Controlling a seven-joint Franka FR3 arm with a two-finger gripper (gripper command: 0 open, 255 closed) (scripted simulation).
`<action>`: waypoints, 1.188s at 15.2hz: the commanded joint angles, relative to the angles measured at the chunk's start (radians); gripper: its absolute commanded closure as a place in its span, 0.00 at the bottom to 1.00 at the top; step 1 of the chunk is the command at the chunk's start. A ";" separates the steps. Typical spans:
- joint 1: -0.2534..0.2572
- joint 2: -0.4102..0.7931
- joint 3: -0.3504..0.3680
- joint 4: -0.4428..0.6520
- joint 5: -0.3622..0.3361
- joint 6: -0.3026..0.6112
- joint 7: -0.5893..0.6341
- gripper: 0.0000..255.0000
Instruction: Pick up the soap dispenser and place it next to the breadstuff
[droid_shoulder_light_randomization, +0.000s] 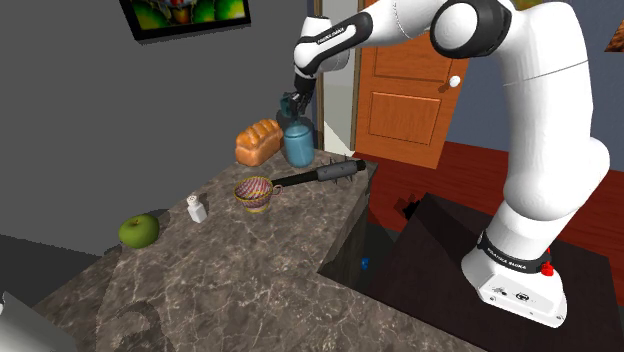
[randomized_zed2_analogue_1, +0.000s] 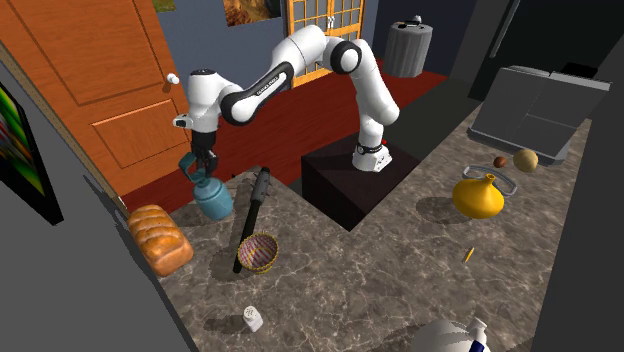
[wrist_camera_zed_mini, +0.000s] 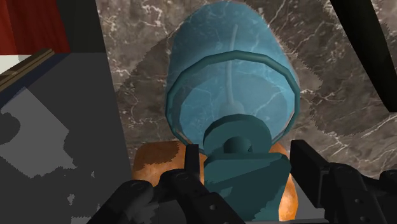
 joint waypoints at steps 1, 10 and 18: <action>0.000 0.000 0.000 -0.006 0.000 0.009 -0.001 1.00; 0.000 -0.001 0.000 -0.008 0.000 0.009 -0.001 0.00; -0.013 -0.081 0.003 -0.008 0.010 -0.071 -0.006 0.00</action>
